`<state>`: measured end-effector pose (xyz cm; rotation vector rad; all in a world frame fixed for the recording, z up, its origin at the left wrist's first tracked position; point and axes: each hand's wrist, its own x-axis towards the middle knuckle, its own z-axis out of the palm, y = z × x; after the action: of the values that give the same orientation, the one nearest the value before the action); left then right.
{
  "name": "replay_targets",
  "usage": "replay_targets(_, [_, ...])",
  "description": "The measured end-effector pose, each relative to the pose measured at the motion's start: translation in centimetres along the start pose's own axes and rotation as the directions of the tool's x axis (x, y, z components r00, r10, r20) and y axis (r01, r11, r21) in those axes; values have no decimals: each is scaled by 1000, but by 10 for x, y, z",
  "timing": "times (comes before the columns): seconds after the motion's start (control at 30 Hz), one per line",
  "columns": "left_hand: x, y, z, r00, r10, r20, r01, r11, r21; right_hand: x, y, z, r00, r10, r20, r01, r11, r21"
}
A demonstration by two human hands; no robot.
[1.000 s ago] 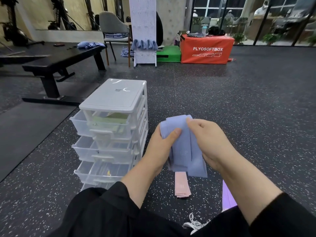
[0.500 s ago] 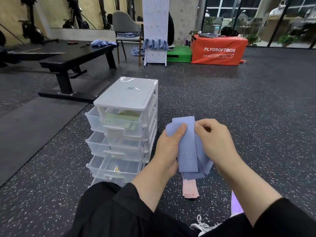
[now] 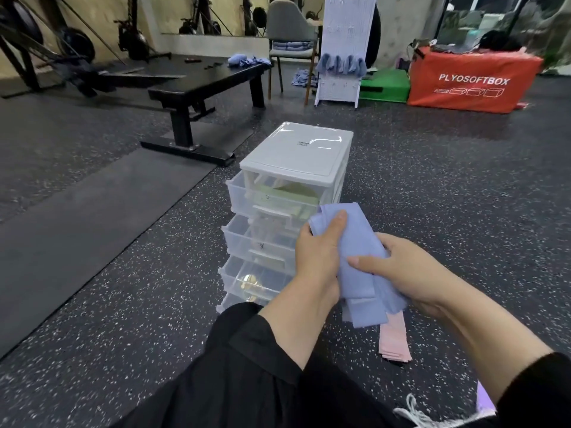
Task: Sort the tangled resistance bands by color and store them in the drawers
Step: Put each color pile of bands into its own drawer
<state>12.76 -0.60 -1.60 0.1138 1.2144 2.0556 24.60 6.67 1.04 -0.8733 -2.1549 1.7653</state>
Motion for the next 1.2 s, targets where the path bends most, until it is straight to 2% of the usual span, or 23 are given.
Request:
replay_targets(0.1, [4, 15, -24, 995, -83, 50, 82, 996, 24, 17, -4, 18, 997, -46, -54, 40, 994, -106])
replay_targets(0.2, [14, 24, -52, 989, -96, 109, 87, 993, 85, 32, -9, 34, 999, -36, -40, 32, 995, -99])
replay_targets(0.33, [28, 29, -81, 994, -90, 67, 83, 991, 105, 50, -12, 48, 994, 46, 94, -34, 992, -125])
replay_targets(0.53, [42, 28, -105, 992, -120, 35, 115, 986, 122, 77, -18, 62, 999, 17, 43, -2, 943, -332])
replay_targets(0.63, [55, 27, -121, 976, -171, -137, 183, 980, 81, 89, -22, 59, 1000, 7, 30, 7, 902, -432])
replay_targets(0.7, [67, 23, -135, 933, -216, -287, 240, 969, 50, 97, -24, 57, 1000, 3, 20, 7, 870, -494])
replay_targets(0.77, [76, 19, -145, 895, -267, -356, 295, 955, 25, 105, -26, 55, 1000, 0, 22, 12, 841, -540])
replay_targets(0.9, [88, 13, -150, 867, -362, -343, 376, 926, -26, 116, -32, 54, 997, -2, 82, 54, 770, -636])
replay_targets(1.07, [101, 7, -153, 864, -410, -294, 389, 912, -128, 133, -38, 60, 991, 12, 137, 95, 660, -746])
replay_targets(1.2, [108, 6, -153, 871, -422, -251, 385, 904, -184, 146, -39, 64, 989, 1, 149, 113, 642, -758])
